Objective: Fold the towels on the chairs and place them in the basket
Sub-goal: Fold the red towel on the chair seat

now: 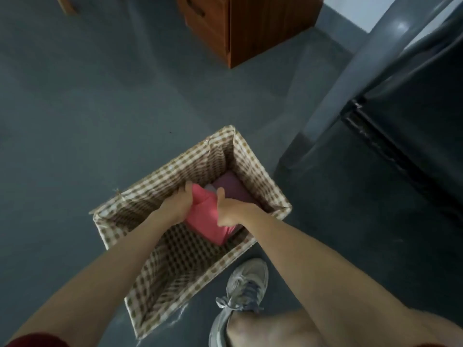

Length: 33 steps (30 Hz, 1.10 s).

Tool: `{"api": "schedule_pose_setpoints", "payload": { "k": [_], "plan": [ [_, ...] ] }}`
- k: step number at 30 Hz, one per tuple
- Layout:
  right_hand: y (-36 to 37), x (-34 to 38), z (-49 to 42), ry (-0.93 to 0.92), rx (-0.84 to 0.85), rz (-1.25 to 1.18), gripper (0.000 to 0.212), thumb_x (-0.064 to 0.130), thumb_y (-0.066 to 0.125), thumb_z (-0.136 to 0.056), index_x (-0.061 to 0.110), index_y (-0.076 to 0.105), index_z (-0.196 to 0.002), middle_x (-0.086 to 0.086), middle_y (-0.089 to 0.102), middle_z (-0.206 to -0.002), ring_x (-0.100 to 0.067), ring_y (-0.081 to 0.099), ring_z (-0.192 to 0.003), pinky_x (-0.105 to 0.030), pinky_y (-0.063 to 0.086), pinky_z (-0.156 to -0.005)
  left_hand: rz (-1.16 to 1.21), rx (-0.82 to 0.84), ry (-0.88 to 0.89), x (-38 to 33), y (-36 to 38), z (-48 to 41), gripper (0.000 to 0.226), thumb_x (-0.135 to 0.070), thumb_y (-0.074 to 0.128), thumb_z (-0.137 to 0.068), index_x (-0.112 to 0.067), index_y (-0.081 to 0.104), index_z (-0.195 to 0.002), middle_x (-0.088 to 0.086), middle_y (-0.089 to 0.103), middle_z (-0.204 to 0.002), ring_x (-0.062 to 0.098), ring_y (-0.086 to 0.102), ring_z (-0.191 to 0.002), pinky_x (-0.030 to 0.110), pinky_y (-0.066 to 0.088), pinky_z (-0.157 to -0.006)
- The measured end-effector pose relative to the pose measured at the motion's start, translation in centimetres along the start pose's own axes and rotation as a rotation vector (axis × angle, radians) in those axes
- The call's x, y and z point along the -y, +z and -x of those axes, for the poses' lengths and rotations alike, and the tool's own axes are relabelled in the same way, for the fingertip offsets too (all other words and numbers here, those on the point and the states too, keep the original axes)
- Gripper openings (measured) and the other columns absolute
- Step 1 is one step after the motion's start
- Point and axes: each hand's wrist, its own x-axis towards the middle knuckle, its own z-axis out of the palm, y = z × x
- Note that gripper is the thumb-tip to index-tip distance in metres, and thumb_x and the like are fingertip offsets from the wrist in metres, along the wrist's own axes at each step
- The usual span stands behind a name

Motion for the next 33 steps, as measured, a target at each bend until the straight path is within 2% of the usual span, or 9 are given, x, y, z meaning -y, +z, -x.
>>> {"api": "schedule_pose_setpoints", "payload": {
  "k": [7,15,18,20,22,24,27,30,33],
  "plan": [
    [4.8,1.5,-6.1,0.023,0.156,0.058,0.075,0.006,0.034,-0.098,0.013,-0.023,-0.147,-0.011,0.055,-0.082,-0.019,0.047,-0.06,-0.029,0.037,-0.052,-0.065,0.124,-0.14,2.0,3.3,-1.9,0.05,-0.02,0.021,-0.103,-0.002,0.007,-0.147,0.021,0.019,-0.153,0.035,0.025,-0.14,0.043,0.022,-0.114],
    [6.9,-0.2,-8.6,0.113,0.115,0.041,0.056,0.013,0.037,-0.101,0.003,0.012,-0.15,-0.021,0.04,-0.144,-0.035,0.045,-0.126,-0.042,0.038,-0.103,0.004,0.125,-0.081,1.3,7.3,-3.4,0.048,-0.021,0.024,-0.103,-0.004,0.02,-0.148,0.019,0.027,-0.151,0.035,0.028,-0.138,0.041,0.022,-0.115],
    [6.6,-0.5,-8.8,0.107,0.122,0.175,0.048,0.01,0.025,-0.102,0.006,0.017,-0.149,-0.019,0.035,-0.147,-0.032,0.04,-0.13,-0.042,0.037,-0.106,0.057,-0.168,-0.087,1.1,8.4,-2.9,0.039,-0.006,0.031,-0.096,0.002,0.04,-0.133,0.025,0.049,-0.127,0.038,0.054,-0.109,0.043,0.049,-0.089],
    [6.3,-0.5,-8.8,0.102,0.069,0.289,0.047,0.011,0.03,-0.1,0.008,0.024,-0.146,-0.016,0.028,-0.148,-0.031,0.031,-0.135,-0.045,0.035,-0.105,0.116,-0.127,-0.075,0.9,8.5,-2.0,0.029,-0.001,0.033,-0.083,0.002,0.047,-0.108,0.022,0.059,-0.092,0.034,0.061,-0.075,0.036,0.054,-0.06],
    [5.9,-0.6,-8.8,0.108,0.006,0.361,0.048,0.014,0.034,-0.099,0.01,0.026,-0.146,-0.012,0.021,-0.151,-0.03,0.02,-0.139,-0.047,0.033,-0.106,0.107,-0.089,-0.064,0.2,9.3,-1.0,0.027,0.0,0.033,-0.077,0.002,0.046,-0.101,0.021,0.057,-0.083,0.033,0.06,-0.068,0.035,0.053,-0.055],
    [5.6,-0.9,-8.7,0.117,-0.024,0.399,0.05,0.016,0.036,-0.098,0.009,0.025,-0.147,-0.011,0.016,-0.152,-0.031,0.016,-0.14,-0.046,0.033,-0.106,0.152,-0.04,-0.076,-0.6,10.4,-0.1,0.04,-0.002,0.038,-0.082,0.009,0.046,-0.12,0.029,0.054,-0.112,0.042,0.059,-0.095,0.045,0.054,-0.074],
    [4.9,-2.0,-9.0,0.19,0.106,0.349,0.065,0.015,0.045,-0.095,0.006,0.012,-0.15,-0.011,0.017,-0.154,-0.03,0.022,-0.14,-0.043,0.035,-0.106,0.192,0.094,-0.092,-0.8,12.6,0.1,0.073,-0.03,0.04,-0.096,-0.006,-0.003,-0.151,0.02,-0.008,-0.157,0.036,0.005,-0.144,0.045,0.015,-0.117],
    [4.2,-2.4,-8.5,0.229,0.269,0.367,0.07,0.016,0.051,-0.093,0.003,0.011,-0.15,-0.014,0.022,-0.154,-0.031,0.034,-0.135,-0.04,0.037,-0.105,0.157,0.202,-0.141,-0.8,12.5,-0.6,0.08,-0.04,0.035,-0.098,-0.011,-0.02,-0.148,0.014,-0.025,-0.155,0.028,-0.014,-0.145,0.045,0.001,-0.119],
    [3.9,-2.0,-7.3,0.16,0.262,0.396,0.046,0.016,0.048,-0.096,0.002,0.04,-0.138,-0.014,0.042,-0.141,-0.03,0.047,-0.124,-0.038,0.041,-0.099,0.235,0.298,-0.22,-1.4,11.6,-1.0,0.079,-0.034,0.037,-0.098,-0.013,-0.022,-0.148,0.012,-0.027,-0.154,0.031,-0.011,-0.146,0.046,0.002,-0.119]
  ]
}}
